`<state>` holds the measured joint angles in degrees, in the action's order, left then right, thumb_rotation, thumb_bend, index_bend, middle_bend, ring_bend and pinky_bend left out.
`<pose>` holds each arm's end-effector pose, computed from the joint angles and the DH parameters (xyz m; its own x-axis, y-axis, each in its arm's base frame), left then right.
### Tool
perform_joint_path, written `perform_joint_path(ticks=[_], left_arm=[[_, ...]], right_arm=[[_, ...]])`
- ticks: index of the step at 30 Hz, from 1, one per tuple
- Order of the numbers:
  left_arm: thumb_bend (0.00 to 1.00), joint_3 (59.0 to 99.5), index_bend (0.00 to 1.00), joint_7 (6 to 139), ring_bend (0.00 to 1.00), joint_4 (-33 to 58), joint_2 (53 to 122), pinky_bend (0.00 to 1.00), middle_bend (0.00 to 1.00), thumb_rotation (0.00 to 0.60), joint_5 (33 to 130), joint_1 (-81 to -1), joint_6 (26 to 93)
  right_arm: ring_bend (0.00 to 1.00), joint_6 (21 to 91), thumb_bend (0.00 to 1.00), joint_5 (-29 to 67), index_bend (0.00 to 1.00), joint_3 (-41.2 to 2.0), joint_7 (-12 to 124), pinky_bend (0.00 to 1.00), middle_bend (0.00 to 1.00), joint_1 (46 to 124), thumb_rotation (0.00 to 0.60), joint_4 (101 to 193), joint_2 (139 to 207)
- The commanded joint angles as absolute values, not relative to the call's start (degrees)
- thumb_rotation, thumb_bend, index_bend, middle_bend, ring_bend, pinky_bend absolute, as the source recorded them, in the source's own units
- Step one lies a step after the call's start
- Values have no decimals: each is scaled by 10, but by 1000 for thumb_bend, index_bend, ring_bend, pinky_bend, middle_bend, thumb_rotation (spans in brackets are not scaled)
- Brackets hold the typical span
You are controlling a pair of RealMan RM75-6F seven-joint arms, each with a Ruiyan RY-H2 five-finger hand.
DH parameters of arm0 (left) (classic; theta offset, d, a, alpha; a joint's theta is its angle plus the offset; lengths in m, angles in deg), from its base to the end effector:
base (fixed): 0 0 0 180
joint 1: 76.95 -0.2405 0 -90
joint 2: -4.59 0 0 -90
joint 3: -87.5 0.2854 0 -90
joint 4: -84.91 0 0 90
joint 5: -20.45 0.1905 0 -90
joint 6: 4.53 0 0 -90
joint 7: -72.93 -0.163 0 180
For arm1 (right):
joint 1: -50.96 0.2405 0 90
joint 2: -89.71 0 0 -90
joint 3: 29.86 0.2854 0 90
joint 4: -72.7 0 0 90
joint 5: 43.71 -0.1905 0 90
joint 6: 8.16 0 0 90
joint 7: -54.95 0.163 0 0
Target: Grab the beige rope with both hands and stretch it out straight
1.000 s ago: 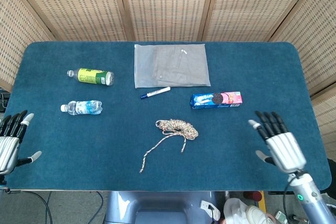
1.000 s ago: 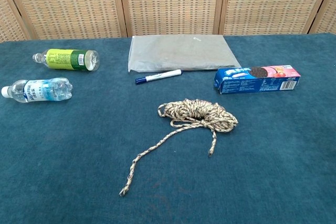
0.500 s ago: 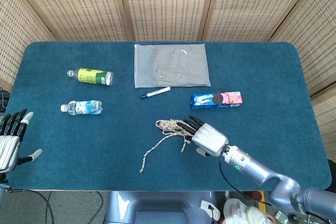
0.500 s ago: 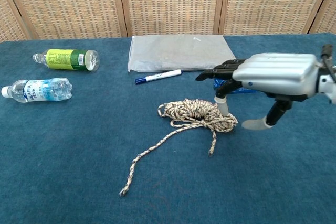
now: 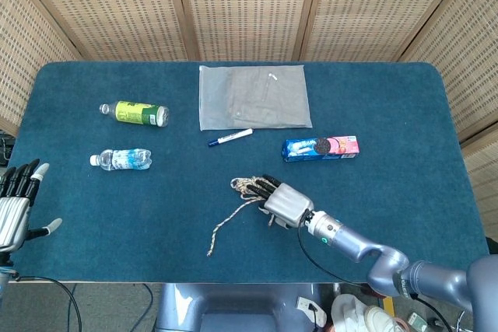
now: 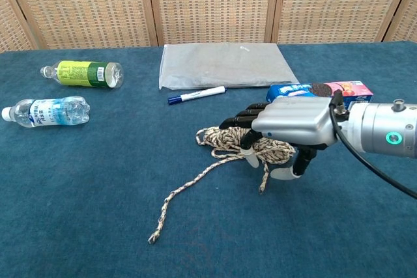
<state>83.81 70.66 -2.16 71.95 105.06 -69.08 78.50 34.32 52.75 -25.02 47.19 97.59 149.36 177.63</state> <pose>-0.3364 0.2224 0.1772 0.4597 -0.0024 0.8881 0.8877 -0.0271 -0.4596 -0.1462 -0.3510 -0.0417 0.7449 -0.1691 0.6453 -0.4941 -0.7899 0.3633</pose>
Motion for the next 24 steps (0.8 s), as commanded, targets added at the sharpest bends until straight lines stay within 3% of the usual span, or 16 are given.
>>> perform_joint_path(ticks=[1,24], left_arm=[[0,839,0,703,0,-21,721,0,0,600,1050,-690,783],[0,840,0,704,0,-22,721,0,0,600,1048,-691,787]], right_arm=[[0,331,340,512,459,-253,461,0,0,983,600,1482,1793],[0,346,341,486,510,-289,453,0,0,992,600,1457,1817]])
